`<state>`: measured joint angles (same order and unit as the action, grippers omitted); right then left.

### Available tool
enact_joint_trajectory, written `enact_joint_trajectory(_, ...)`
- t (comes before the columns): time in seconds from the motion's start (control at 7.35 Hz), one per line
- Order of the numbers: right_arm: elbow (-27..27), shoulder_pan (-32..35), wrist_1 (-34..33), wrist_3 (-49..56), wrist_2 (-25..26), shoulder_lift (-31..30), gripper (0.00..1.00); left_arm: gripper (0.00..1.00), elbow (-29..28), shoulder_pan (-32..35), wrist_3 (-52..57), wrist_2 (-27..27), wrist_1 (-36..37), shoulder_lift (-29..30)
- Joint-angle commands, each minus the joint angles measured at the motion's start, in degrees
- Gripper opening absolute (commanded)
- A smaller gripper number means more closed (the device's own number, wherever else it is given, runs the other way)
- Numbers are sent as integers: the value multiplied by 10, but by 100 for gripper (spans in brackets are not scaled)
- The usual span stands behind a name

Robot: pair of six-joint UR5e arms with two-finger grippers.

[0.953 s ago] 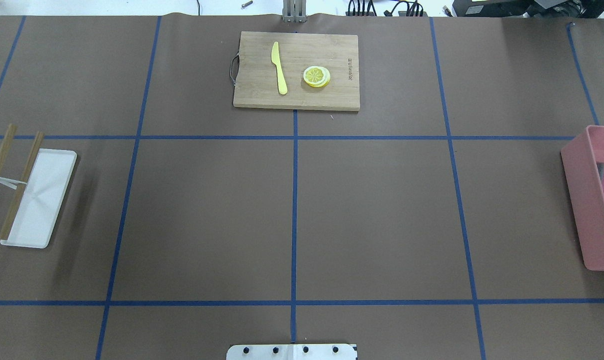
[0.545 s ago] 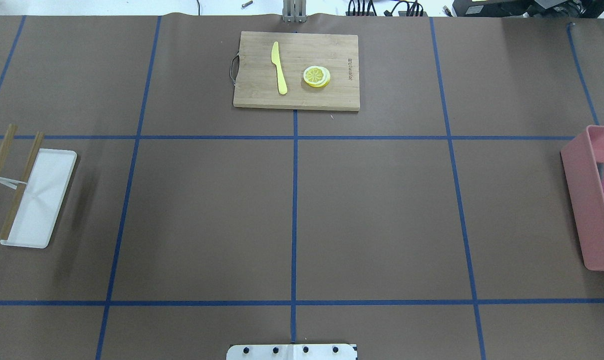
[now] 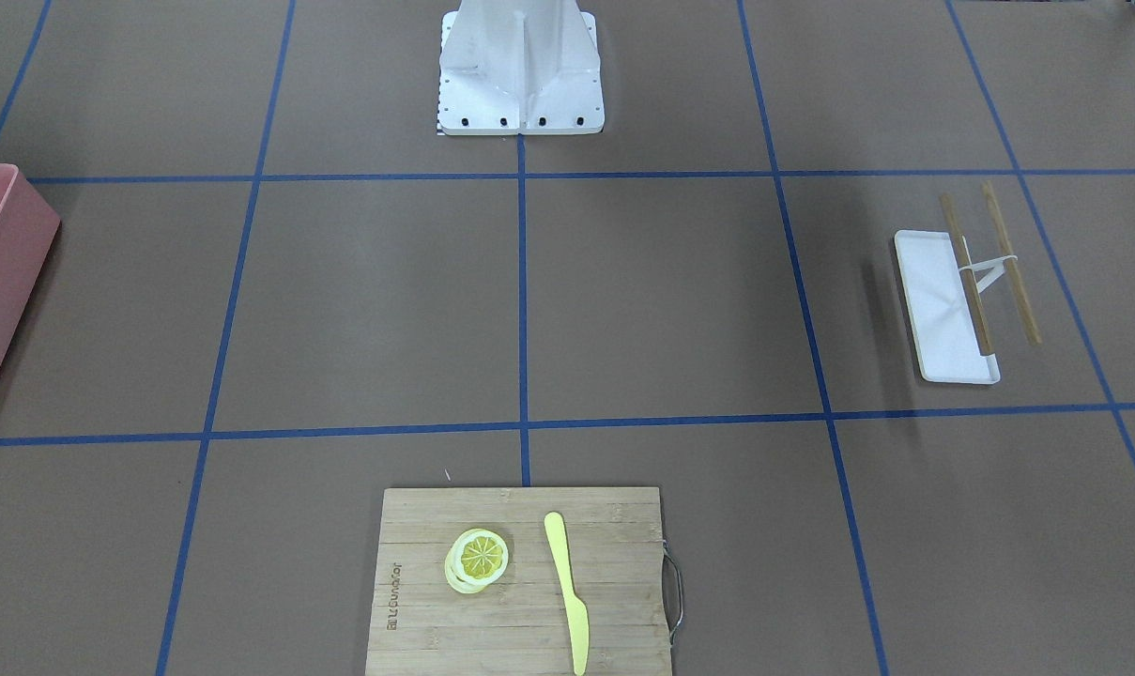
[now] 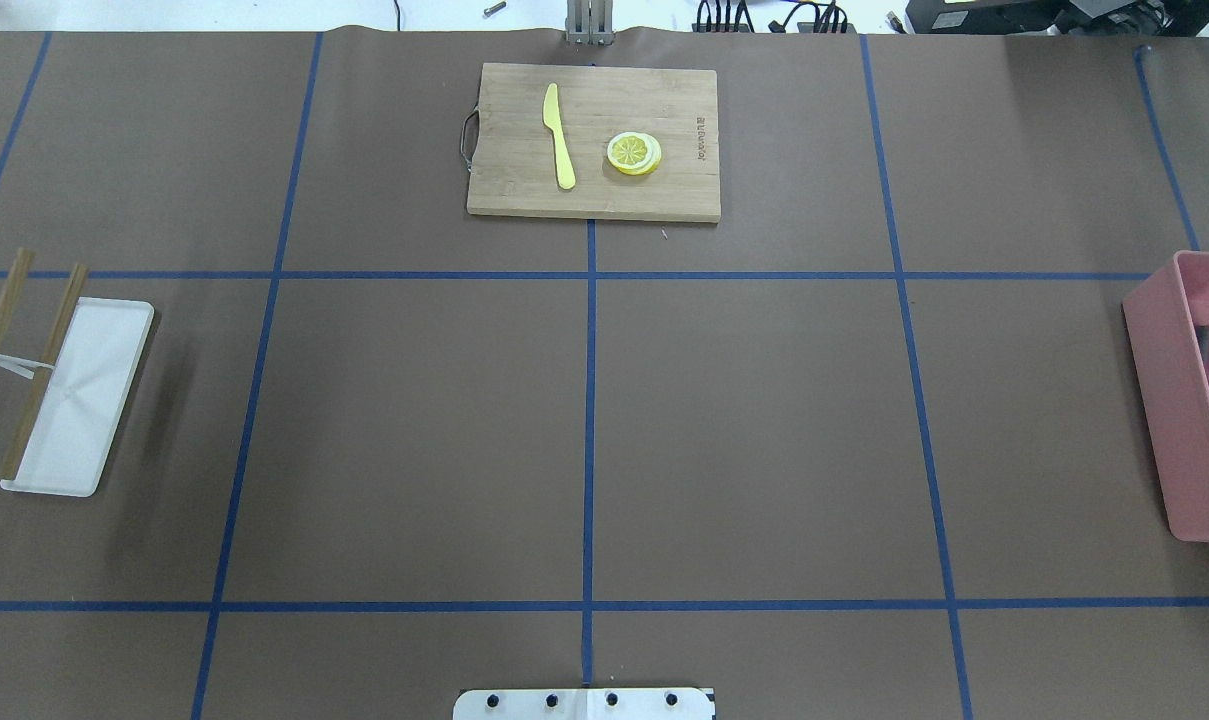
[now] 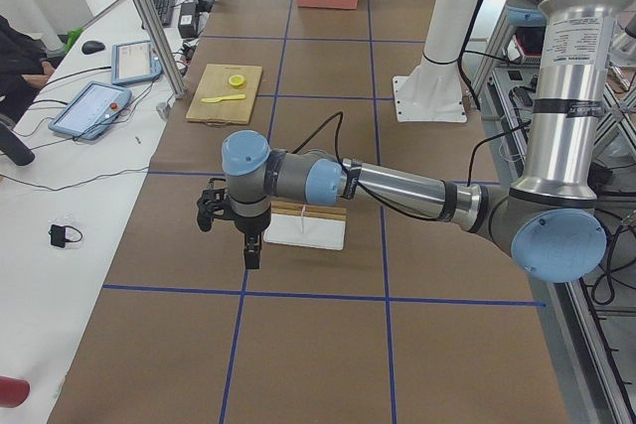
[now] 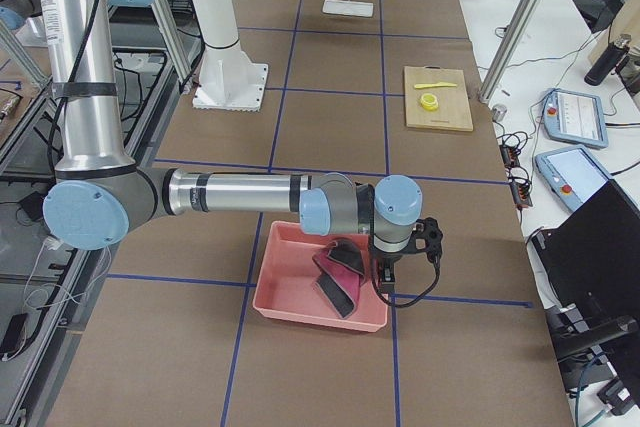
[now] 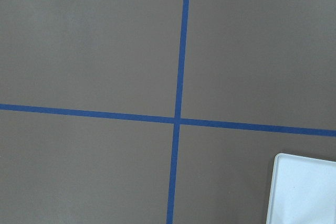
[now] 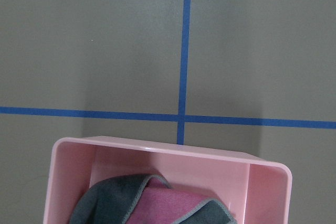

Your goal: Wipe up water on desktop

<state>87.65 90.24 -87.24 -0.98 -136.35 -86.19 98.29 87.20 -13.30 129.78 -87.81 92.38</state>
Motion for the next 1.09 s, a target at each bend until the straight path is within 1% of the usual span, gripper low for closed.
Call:
enact_joint_trajectory(0.0,-9,-3,1,-2,-1,-3,100,98,1,2,0,19,-6,-35)
enact_joint_trajectory(0.27,-9,-3,2,-2,-2,-2,100,98,1,25,25,50,-5,-60)
enact_joint_trajectory(0.41,-8,-3,2,-2,-2,-2,100,98,1,49,25,60,-4,-62)
enact_joint_trajectory(0.95,-6,-3,2,-2,-7,-2,100,98,-5,57,32,57,-3,-54)
